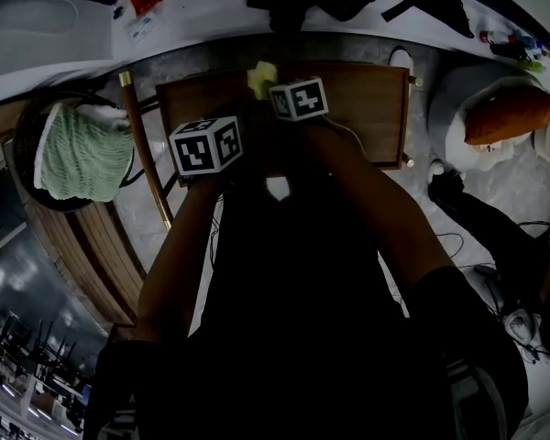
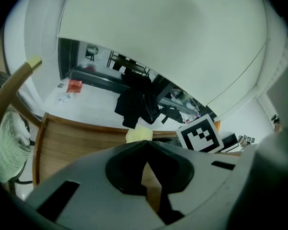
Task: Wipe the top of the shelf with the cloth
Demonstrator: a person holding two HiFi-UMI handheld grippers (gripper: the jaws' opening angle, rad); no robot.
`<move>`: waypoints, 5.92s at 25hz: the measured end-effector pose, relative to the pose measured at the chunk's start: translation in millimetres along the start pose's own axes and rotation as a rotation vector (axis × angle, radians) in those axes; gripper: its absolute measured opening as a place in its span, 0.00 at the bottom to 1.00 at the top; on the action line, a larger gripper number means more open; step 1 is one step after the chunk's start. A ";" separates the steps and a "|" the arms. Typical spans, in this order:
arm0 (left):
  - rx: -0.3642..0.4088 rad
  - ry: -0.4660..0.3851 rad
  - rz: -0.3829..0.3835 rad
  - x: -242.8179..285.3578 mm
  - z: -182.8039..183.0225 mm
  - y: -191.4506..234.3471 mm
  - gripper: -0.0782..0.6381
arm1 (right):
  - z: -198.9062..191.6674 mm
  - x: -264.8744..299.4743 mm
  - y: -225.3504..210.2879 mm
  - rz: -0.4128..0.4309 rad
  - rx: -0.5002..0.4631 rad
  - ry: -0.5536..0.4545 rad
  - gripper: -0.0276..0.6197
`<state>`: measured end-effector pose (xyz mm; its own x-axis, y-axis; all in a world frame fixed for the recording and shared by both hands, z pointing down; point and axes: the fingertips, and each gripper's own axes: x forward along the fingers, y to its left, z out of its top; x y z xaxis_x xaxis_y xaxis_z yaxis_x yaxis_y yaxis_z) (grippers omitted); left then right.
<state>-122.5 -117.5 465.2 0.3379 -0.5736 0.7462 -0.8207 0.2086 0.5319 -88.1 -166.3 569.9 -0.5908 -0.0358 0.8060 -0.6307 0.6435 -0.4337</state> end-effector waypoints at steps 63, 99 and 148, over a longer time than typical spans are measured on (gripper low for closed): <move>0.075 0.077 -0.137 99.5 -48.7 -134.0 0.12 | -64.3 -195.0 -267.5 -0.510 0.462 -0.147 0.11; -0.180 -0.188 -0.031 -142.6 -13.9 106.2 0.12 | -10.7 72.1 185.8 0.116 0.083 -0.042 0.11; -0.023 0.097 -0.094 34.2 -77.1 -46.0 0.12 | -68.7 -37.8 -18.7 -0.045 0.110 -0.045 0.11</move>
<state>-37.7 -85.6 497.2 0.4566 -0.5121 0.7275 -0.7732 0.1762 0.6092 -19.4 -124.5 575.2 -0.5815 -0.0985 0.8076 -0.7067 0.5530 -0.4414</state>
